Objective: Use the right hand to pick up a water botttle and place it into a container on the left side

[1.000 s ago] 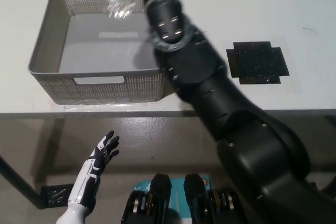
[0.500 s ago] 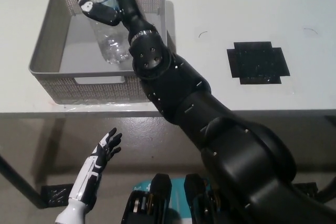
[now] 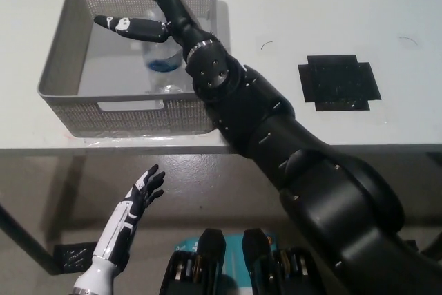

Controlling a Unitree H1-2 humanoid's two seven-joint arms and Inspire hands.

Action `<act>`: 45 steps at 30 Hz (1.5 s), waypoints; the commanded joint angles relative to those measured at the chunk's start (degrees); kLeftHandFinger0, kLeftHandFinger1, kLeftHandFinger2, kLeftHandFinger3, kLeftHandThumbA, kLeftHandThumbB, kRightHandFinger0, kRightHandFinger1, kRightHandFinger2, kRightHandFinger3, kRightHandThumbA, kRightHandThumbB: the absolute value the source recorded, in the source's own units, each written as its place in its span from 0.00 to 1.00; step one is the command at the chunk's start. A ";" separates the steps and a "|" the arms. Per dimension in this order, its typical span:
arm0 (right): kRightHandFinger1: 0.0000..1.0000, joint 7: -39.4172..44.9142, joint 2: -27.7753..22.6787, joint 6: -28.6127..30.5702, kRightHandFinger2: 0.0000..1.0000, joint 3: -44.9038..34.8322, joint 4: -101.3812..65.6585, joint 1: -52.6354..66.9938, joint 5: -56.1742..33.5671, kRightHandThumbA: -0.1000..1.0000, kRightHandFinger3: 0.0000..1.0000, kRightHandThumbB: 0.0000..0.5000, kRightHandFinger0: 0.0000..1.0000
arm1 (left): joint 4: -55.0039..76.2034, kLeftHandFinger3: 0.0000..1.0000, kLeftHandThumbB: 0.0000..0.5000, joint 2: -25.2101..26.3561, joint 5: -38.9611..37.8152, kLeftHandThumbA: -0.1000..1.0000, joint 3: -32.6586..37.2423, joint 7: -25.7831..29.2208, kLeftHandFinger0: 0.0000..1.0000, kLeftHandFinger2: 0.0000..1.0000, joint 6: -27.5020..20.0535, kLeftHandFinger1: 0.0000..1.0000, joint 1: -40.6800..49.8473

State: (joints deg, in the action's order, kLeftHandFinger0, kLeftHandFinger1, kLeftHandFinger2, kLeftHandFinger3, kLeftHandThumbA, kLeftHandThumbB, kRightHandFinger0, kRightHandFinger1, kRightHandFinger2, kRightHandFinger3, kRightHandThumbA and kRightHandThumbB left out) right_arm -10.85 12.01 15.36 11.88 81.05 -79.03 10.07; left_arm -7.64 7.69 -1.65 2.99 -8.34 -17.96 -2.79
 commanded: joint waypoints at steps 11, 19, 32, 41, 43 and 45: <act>1.00 2.63 -3.46 6.50 1.00 -1.74 -8.19 -2.98 -1.18 1.00 1.00 1.00 1.00 | 1.55 1.00 0.46 0.77 0.64 1.00 0.39 -1.14 1.00 1.00 -0.34 1.00 -0.50; 1.00 7.63 -11.13 -2.46 1.00 -4.49 -49.86 7.76 -2.27 1.00 1.00 1.00 1.00 | 0.17 1.00 0.46 1.44 0.49 1.00 0.48 -1.93 1.00 1.00 -2.27 1.00 -0.88; 1.00 12.50 -21.79 -11.33 1.00 -10.13 -92.87 27.96 -11.53 0.96 1.00 1.00 1.00 | 0.95 1.00 0.41 1.36 -0.16 1.00 0.23 -1.95 1.00 1.00 0.11 1.00 -0.03; 1.00 11.70 -23.49 -8.98 1.00 -8.37 -103.13 44.63 -9.06 1.00 1.00 1.00 1.00 | 1.05 1.00 0.42 1.14 0.17 1.00 0.16 -1.57 1.00 1.00 0.31 1.00 0.49; 1.00 10.31 -21.90 -5.92 1.00 -7.25 -102.54 54.21 -9.54 0.99 1.00 1.00 1.00 | 0.59 1.00 0.42 1.16 -0.03 1.00 -0.08 -1.43 1.00 1.00 -0.07 1.00 1.18; 1.00 10.15 -21.92 -5.88 1.00 -7.00 -102.04 56.33 -9.43 1.00 1.00 1.00 1.00 | 0.63 1.00 0.41 1.11 -0.25 1.00 -0.13 -1.47 1.00 1.00 0.26 1.00 1.12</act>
State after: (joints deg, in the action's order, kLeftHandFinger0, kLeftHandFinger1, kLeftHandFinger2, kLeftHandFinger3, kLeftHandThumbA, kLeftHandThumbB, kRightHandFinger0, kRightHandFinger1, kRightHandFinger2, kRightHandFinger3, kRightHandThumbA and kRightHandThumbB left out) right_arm -5.13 -5.63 11.11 7.22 10.86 -35.05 7.88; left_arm -8.52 7.70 -1.37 3.09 -9.00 -17.18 -2.36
